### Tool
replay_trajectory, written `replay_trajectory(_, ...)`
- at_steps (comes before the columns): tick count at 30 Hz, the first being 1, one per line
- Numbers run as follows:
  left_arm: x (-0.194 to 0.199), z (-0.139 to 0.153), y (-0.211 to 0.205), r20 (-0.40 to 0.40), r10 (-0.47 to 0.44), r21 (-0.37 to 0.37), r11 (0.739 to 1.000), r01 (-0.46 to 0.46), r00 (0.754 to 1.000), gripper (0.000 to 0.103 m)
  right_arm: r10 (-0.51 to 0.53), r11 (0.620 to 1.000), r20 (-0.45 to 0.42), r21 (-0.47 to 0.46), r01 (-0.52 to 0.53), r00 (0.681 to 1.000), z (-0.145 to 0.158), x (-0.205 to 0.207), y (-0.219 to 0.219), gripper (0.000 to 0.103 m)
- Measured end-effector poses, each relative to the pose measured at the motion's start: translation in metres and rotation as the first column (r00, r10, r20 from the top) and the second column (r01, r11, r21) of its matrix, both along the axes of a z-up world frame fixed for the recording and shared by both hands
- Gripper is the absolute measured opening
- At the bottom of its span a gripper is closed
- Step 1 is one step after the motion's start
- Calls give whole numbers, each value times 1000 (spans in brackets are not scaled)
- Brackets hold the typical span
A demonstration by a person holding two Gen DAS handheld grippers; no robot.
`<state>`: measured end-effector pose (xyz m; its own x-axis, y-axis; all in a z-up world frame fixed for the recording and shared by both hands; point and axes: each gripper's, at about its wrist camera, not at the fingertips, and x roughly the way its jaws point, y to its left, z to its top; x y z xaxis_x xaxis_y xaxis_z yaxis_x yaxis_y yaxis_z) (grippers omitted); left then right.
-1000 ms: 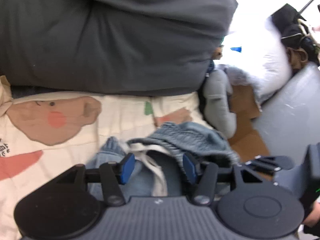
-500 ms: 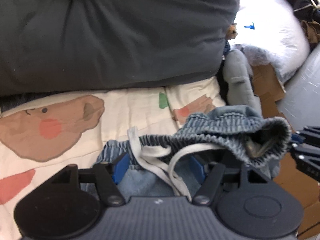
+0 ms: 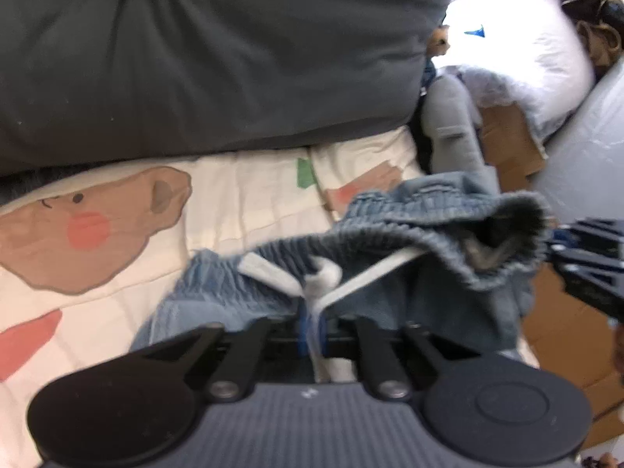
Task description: Fold clothes
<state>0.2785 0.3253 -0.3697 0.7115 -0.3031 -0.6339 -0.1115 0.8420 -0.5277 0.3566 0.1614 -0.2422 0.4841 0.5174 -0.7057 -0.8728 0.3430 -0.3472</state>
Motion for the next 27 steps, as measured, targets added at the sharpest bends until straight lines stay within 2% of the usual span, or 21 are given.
replay_trajectory(7, -21, 10, -18, 13, -62, -42, 997, 63, 998, 1, 2, 1000, 4, 4, -2, 1000, -3, 1, 4, 10)
replay_trajectory(11, -30, 12, -30, 7, -96, -31, 995, 97, 995, 4, -1, 1000, 5, 6, 1, 1000, -5, 4, 5, 10)
replay_trajectory(12, -33, 12, -32, -2, -108, -46, 993, 108, 994, 16, -3, 1000, 5, 6, 3, 1000, -6, 5, 5, 10)
replay_trajectory(13, -37, 12, -33, -10, -120, -62, 991, 119, 993, 35, -5, 1000, 6, 7, 5, 1000, -6, 6, 5, 10)
replay_trajectory(15, -46, 11, -36, -4, -136, -93, 987, 135, 991, 45, -7, 1000, 6, 8, 7, 1000, -7, 8, 5, 10)
replay_trajectory(17, -54, 12, -35, -3, -129, -82, 988, 128, 992, 47, -4, 1000, 6, 6, 4, 1000, -10, 9, 4, 10)
replay_trajectory(21, -62, 16, -21, 0, -56, -43, 998, 56, 998, 49, -1, 1000, 1, 10, 1, 1000, -11, 10, 4, 10)
replay_trajectory(24, -56, 15, -9, -10, 12, -25, 1000, -12, 1000, 49, -2, 1000, -5, 13, 2, 1000, -11, 11, 3, 10)
replay_trajectory(27, -46, 9, -7, -23, 43, -2, 999, -43, 999, 49, -2, 1000, -9, 15, 2, 1000, -11, 11, 3, 10)
